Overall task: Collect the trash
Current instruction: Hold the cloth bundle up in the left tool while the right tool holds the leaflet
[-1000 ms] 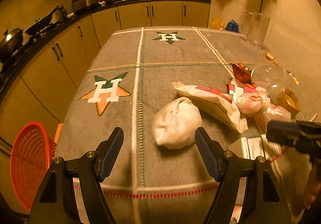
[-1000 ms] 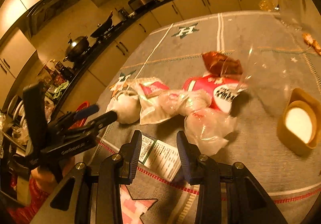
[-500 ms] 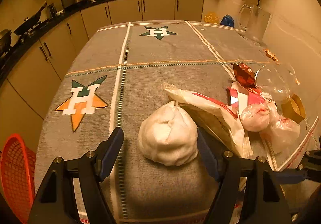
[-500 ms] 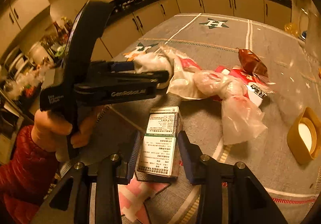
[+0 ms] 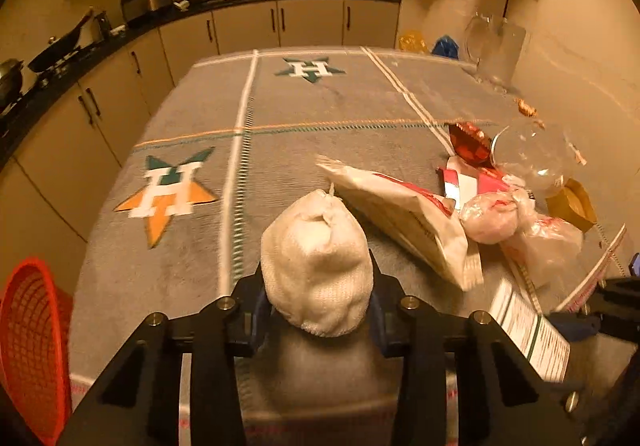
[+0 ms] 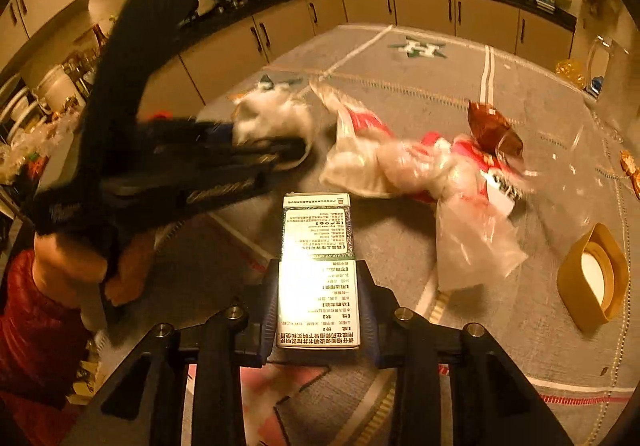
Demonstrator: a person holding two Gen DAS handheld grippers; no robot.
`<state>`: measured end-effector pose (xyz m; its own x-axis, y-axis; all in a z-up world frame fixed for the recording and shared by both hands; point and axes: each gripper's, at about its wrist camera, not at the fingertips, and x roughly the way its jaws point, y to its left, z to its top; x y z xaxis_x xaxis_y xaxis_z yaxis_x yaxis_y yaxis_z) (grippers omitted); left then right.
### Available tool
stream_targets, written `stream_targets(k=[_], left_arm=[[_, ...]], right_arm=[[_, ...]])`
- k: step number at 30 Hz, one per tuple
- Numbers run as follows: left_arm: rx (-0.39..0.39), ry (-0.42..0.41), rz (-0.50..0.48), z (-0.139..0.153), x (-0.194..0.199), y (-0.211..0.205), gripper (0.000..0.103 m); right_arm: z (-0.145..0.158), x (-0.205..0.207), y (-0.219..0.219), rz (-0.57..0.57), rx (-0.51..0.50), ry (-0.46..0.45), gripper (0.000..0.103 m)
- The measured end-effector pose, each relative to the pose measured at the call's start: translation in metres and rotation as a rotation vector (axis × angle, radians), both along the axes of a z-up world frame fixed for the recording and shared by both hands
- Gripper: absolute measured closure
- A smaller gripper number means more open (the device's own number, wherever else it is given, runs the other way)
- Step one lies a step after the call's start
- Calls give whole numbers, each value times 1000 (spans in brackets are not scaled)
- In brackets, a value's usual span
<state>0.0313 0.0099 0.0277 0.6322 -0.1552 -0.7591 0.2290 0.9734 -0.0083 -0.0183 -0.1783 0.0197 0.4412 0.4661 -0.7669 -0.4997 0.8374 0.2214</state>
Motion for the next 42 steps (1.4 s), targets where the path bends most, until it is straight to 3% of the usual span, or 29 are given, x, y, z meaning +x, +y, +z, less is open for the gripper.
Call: stream_targets(k=[6, 11, 23, 29, 42], left_arm=[[-1, -84, 106, 15, -28, 30, 64], [-19, -105, 173, 14, -39, 45, 64], [-10, -110, 197, 7, -49, 41, 64], [-8, -120, 201, 10, -54, 39, 64], [-10, -131, 223, 13, -70, 40, 64]], right_arm=[[19, 8, 11, -18, 71, -86, 65], [20, 24, 32, -48, 65, -123, 65], [12, 24, 33, -71, 17, -201, 65], [16, 14, 33, -121, -77, -321, 65], [14, 13, 33, -135, -101, -340, 65]])
